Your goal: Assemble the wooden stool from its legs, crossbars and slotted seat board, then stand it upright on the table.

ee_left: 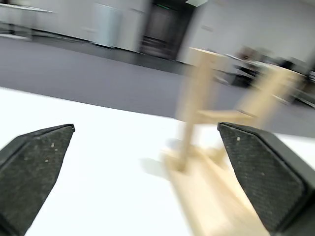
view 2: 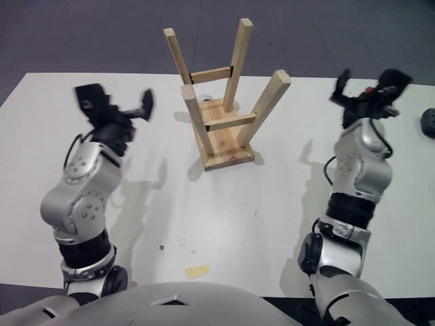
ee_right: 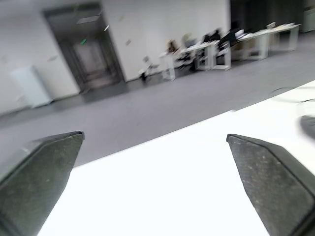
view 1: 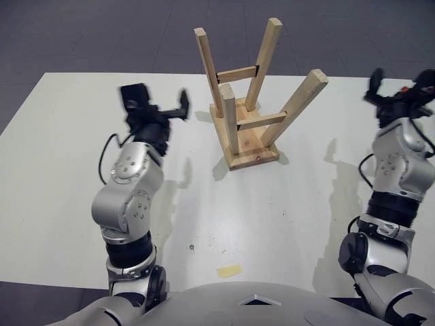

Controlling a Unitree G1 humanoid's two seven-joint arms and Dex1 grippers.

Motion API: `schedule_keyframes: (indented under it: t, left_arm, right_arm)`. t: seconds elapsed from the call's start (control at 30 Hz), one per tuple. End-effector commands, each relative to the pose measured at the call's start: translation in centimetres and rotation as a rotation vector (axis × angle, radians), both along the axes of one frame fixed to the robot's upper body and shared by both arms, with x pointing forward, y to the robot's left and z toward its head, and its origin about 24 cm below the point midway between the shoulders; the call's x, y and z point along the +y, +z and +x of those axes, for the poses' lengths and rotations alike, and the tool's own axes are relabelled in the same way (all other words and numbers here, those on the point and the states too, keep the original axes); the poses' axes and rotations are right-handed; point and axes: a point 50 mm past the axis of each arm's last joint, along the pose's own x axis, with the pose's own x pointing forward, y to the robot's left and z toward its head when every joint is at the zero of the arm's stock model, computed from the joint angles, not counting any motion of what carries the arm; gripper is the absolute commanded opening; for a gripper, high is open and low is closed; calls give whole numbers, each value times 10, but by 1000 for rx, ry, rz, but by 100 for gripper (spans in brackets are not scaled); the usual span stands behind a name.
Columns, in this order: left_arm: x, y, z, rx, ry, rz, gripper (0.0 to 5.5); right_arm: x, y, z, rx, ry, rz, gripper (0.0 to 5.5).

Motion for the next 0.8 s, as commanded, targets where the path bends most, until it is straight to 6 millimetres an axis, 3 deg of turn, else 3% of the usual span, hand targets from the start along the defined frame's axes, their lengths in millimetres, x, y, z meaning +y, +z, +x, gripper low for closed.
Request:
schedule_keyframes:
  t: [0.03, 0.1, 0.2, 0.3, 0.4, 0.53, 0.63, 0.7, 0.8]
  left_arm:
    - [-30, -5, -9, 77, -250, 75, 540]
    - [-27, -10, -3, 123, -236, 80, 540]
    - [-14, -19, 10, 168, -136, 99, 540]
    - [-1, -27, 20, 202, -48, 123, 540]
    - [7, -30, 16, 200, -20, 164, 540]
    - [16, -18, 9, 105, -36, 132, 540]
    - [29, 6, 10, -58, -3, 18, 540]
    - [42, 19, 11, -156, 40, -67, 540]
    - [55, 17, 16, -169, 106, -93, 540]
  right_arm:
    - [86, -23, -12, 91, 344, 40, 536]
    - [103, -21, -20, 86, 402, 46, 536]
    - [101, -23, -22, 104, 384, 48, 536]
    - [85, -28, -20, 141, 295, 34, 536]
    - [64, -32, -15, 172, 194, 17, 536]
    - [54, -27, -8, 134, 186, -55, 536]
    - [48, -23, 9, 66, 170, -134, 536]
    - [41, -22, 32, 47, 183, -181, 536]
    - [30, -28, 57, 86, 221, -250, 536]
